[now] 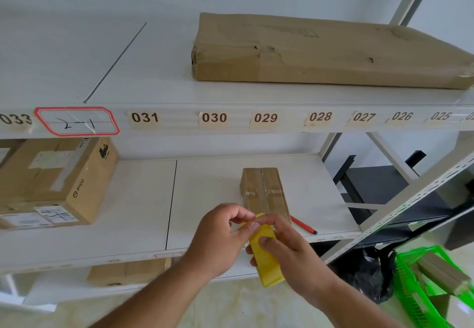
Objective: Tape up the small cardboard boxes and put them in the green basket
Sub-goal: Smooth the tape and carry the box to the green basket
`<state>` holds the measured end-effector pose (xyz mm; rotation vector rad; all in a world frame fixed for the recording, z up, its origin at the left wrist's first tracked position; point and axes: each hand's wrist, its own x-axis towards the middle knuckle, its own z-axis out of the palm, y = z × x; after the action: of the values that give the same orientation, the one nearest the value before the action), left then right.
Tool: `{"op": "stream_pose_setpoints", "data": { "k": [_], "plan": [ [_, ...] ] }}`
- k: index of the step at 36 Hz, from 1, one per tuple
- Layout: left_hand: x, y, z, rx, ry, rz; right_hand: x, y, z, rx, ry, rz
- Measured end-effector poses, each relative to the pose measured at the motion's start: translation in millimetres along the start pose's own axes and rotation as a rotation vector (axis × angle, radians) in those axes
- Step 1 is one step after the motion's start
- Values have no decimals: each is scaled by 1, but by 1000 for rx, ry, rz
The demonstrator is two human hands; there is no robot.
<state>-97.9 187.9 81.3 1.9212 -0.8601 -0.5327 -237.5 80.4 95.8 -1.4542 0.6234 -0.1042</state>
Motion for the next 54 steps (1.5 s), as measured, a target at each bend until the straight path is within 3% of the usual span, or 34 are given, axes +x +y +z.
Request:
{"op": "stream_pose_setpoints", "data": {
  "k": [4, 10, 19, 28, 35, 37, 42, 48, 51, 54],
  "plan": [
    [-5, 0, 2, -11, 58, -10, -3, 4, 3, -82, 7, -14],
    [-15, 9, -3, 22, 225, 215, -4, 21, 7, -212, 72, -7],
    [-14, 8, -19, 37, -76, 35, -7, 21, 18, -166, 57, -129],
    [-20, -1, -17, 222, 33, 244, 2, 27, 18, -287, 32, -156],
    [-35, 0, -7, 217, 125, 433, 12, 27, 6, -326, 75, -210],
    [-35, -2, -8, 182, 109, 403, 14, 26, 4, -344, 75, -182],
    [-24, 0, -15, 15, -78, 137, 12, 26, 6, -416, 53, -173],
    [-16, 2, -13, -12, -163, 15, 12, 26, 10, -427, 84, -118],
    [-14, 3, -10, 6, -131, 41, 14, 27, 10, -449, 78, -114],
    [-12, -3, -9, 194, -81, 194, 13, 28, 12, -470, 58, -124]
  ]
}}
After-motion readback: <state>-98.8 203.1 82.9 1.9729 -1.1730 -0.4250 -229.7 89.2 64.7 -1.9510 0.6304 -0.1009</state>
